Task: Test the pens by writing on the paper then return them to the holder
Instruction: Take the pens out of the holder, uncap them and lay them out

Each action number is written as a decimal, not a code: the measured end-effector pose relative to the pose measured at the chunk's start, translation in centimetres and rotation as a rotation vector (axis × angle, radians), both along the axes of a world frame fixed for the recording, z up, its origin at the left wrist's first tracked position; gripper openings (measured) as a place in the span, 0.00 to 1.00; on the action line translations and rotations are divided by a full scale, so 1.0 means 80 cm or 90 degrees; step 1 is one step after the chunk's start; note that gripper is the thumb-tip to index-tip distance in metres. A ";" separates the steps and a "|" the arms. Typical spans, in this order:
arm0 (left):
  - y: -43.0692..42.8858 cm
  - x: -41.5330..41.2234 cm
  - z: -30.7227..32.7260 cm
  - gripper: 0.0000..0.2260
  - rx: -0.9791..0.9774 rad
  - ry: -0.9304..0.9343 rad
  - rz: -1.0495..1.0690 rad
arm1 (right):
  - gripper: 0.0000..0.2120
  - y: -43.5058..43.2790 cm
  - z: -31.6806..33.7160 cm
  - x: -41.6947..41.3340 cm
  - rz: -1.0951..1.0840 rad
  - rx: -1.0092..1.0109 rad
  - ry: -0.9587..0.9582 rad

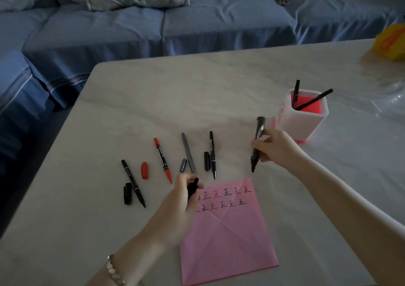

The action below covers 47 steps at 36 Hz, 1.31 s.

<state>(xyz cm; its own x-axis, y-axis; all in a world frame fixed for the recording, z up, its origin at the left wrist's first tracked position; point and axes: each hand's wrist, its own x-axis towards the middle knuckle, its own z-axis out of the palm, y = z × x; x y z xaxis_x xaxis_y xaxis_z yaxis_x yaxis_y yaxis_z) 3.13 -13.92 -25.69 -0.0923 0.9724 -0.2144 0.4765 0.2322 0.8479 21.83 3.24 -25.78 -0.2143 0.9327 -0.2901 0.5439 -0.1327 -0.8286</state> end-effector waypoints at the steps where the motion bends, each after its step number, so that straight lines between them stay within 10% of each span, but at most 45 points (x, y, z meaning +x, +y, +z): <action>1: -0.001 -0.001 -0.002 0.09 0.013 0.000 0.020 | 0.04 0.006 -0.006 -0.007 0.022 0.013 -0.045; 15: 0.069 0.017 0.010 0.09 0.186 0.209 0.097 | 0.30 -0.002 -0.030 -0.023 0.020 0.046 -0.182; 28: 0.160 0.062 -0.024 0.09 0.027 0.398 -0.068 | 0.11 0.014 0.039 0.099 -0.157 0.403 -0.150; 37: 0.133 0.057 -0.005 0.09 0.058 0.391 -0.071 | 0.27 0.105 0.034 0.118 -0.338 0.118 -0.019; 47: 0.086 0.048 0.010 0.11 0.160 0.277 -0.030 | 0.10 0.088 0.056 0.102 -0.428 0.297 0.127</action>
<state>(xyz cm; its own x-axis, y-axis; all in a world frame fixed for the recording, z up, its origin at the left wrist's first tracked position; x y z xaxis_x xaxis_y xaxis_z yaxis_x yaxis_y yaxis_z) 7.01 -7.07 -24.89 -0.0755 0.9943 0.0753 0.8035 0.0159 0.5951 30.03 10.25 -21.30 0.4231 0.8949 0.1415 0.3097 0.0039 -0.9508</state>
